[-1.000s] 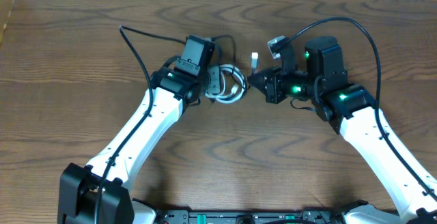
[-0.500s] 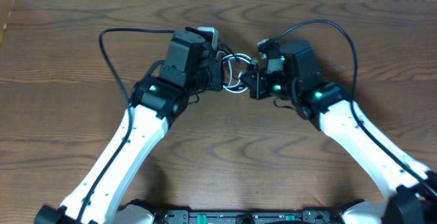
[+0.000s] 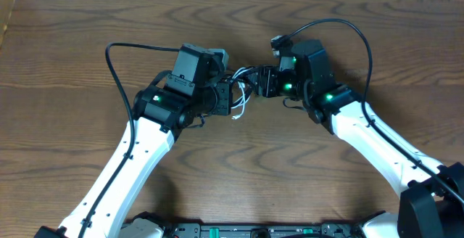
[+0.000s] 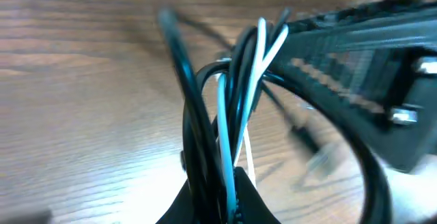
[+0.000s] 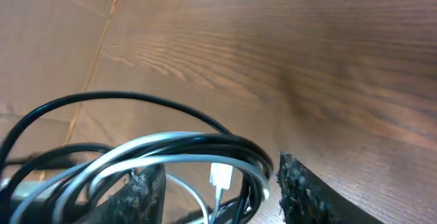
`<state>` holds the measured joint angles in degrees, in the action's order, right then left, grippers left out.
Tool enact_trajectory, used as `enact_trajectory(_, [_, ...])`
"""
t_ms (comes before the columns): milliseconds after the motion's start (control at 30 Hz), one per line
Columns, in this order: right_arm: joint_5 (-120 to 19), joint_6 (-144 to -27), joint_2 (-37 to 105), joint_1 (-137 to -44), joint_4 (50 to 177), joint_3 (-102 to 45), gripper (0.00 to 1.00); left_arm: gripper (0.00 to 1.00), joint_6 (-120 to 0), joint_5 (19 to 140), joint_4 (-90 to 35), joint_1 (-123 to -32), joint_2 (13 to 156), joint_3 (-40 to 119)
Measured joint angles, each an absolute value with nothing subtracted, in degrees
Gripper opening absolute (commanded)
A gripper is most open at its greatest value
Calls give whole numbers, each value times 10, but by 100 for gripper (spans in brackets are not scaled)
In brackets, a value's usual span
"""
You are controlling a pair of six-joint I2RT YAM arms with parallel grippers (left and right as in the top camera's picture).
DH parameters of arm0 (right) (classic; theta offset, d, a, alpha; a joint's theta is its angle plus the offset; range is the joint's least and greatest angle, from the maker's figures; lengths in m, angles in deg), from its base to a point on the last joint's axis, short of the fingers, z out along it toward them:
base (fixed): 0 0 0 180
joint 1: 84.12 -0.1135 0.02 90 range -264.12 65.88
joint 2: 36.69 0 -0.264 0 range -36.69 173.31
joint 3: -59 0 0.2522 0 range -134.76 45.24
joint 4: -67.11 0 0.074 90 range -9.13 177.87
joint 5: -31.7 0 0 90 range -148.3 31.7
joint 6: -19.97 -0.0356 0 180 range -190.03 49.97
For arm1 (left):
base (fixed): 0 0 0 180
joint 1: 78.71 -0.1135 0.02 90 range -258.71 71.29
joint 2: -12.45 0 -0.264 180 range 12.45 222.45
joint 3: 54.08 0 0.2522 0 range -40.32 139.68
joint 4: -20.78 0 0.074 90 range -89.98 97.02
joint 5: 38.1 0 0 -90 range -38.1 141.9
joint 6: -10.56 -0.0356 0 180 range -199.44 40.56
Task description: Untangle cables
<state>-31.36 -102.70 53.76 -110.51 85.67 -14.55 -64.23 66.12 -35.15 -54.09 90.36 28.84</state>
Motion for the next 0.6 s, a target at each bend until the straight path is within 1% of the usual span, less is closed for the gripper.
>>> enact_trajectory(200, [-233, -1004, 508, -1070, 882, -146, 57, 7, -643, 623, -366, -541, 904, 288])
enact_trajectory(333, [-186, -974, 476, -1058, 877, -146, 59, 8, -642, 623, -372, -541, 904, 288])
enact_trajectory(433, [-161, -942, 468, -1066, 876, -146, 60, 7, -642, 643, -375, -541, 905, 288])
enact_trajectory(600, [-144, -885, 469, -1097, 905, -146, 59, 8, -623, 685, -384, -541, 926, 288])
